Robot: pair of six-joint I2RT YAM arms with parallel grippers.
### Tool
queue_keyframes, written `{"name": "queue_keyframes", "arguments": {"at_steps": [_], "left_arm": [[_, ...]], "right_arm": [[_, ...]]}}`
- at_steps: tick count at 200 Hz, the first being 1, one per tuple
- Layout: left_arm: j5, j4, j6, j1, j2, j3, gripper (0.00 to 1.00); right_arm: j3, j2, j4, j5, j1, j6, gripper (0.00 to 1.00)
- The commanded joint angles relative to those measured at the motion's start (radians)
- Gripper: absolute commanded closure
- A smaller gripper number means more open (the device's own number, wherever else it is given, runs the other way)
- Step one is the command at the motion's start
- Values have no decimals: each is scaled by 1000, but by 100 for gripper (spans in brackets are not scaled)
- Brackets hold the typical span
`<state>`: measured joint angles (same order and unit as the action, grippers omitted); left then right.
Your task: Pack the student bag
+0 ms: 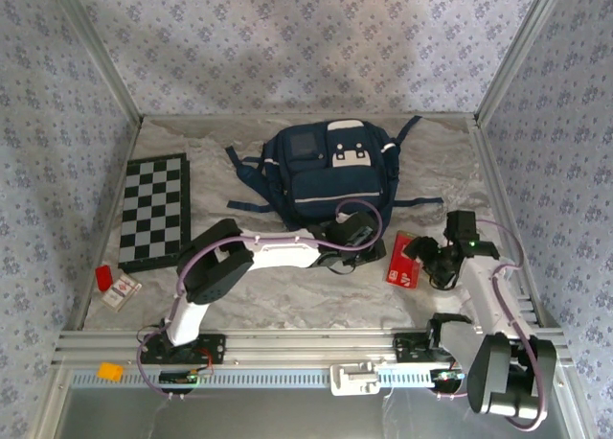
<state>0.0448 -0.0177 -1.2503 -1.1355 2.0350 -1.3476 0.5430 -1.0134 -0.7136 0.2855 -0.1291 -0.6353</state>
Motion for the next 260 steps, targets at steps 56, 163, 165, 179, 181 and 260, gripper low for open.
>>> {"name": "queue_keyframes", "arguments": {"at_steps": [56,163,165,179,181,260], "left_arm": [[119,-18,-16,-7,104,-107,73],[158,14,-60,28,132,-56,85],[159,14,-60,28,131,-55,85],[160,18,-64,31,129,-48,86],[162,19,-64,31,129,-47,86],[182,94,-122,51,125,29,91]], "right_arm": [[-12,-209,69,199,-43,144,40],[-65,-168,181,409,-47,151,55],[-68,-167,184,410,-48,151,55],[-86,-166,206,409,-47,139,55],[-90,-167,209,409,-47,137,55],[-150,-216,369,430,-53,94,70]]}}
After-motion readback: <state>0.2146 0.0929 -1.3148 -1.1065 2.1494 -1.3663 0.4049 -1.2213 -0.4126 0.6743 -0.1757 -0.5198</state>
